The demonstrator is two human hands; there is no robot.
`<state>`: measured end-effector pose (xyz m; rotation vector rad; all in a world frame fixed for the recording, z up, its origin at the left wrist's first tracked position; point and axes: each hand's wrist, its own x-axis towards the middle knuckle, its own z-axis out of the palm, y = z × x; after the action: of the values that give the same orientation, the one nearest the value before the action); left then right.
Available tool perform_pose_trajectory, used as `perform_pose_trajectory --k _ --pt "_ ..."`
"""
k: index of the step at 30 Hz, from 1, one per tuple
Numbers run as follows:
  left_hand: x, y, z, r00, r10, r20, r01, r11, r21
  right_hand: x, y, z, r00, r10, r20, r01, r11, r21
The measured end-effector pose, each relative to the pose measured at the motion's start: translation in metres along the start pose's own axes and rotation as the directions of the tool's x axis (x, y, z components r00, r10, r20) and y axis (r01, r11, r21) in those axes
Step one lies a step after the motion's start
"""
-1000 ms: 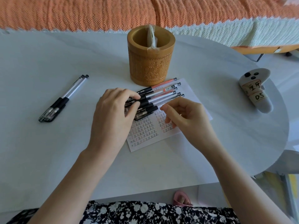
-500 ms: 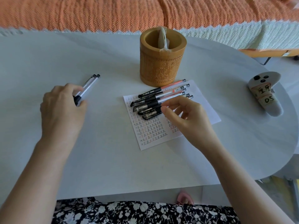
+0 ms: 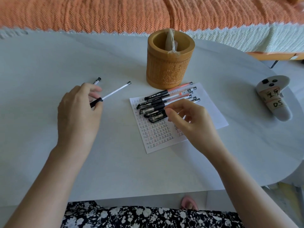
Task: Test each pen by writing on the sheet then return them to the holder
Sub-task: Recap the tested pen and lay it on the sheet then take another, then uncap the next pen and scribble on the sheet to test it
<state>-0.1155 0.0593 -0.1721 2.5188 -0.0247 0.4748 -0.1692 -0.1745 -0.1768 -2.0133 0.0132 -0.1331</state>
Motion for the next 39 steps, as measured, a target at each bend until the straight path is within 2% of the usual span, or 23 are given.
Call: perform_pose_trajectory --k 2,5,7,9,12,17,20,24,29,34,39 --pt "-0.004 0.014 -0.005 1.000 0.012 0.011 -0.010 0.987 -0.159 0.001 -0.001 0.000 1.000 0.021 0.001 -0.021 0.999 0.040" --pt "-0.014 0.036 -0.012 0.981 0.067 0.181 0.016 0.905 -0.424 0.001 -0.005 -0.001 0.997 0.051 0.059 -0.060 0.986 0.158" --pt "-0.021 0.047 -0.011 0.939 0.157 0.306 0.033 0.845 -0.534 0.001 -0.008 -0.001 0.990 0.050 0.132 -0.084 0.960 0.268" --pt "-0.028 0.056 -0.007 0.894 0.247 0.375 0.018 0.814 -0.580 0.001 -0.010 -0.001 0.983 0.000 0.181 -0.063 0.937 0.344" --pt "-0.035 0.063 0.002 0.866 0.286 0.409 0.015 0.805 -0.593 0.002 -0.010 -0.003 0.986 -0.041 0.161 -0.025 0.921 0.389" --pt "-0.038 0.063 0.014 0.871 0.243 0.427 0.002 0.868 -0.497 0.003 -0.009 -0.011 0.998 0.032 0.061 -0.057 0.880 0.471" --pt "-0.041 0.066 0.017 0.856 0.279 0.435 -0.059 0.889 -0.454 0.004 -0.009 -0.012 0.998 0.049 0.046 -0.065 0.876 0.478" --pt "-0.044 0.071 0.019 0.826 0.338 0.451 -0.119 0.887 -0.447 0.004 -0.007 -0.015 0.996 0.037 0.082 -0.073 0.866 0.494" --pt "-0.044 0.074 0.020 0.797 0.337 0.501 -0.045 0.860 -0.508 0.004 -0.006 -0.021 0.989 0.014 0.145 -0.092 0.830 0.550" --pt "-0.044 0.077 0.019 0.798 0.339 0.499 0.021 0.811 -0.585 0.002 -0.004 -0.029 0.990 0.003 0.142 -0.086 0.806 0.586" --pt "-0.048 0.083 0.025 0.795 0.356 0.492 -0.016 0.823 -0.568 0.000 -0.001 -0.032 0.984 0.019 0.179 -0.123 0.797 0.591"
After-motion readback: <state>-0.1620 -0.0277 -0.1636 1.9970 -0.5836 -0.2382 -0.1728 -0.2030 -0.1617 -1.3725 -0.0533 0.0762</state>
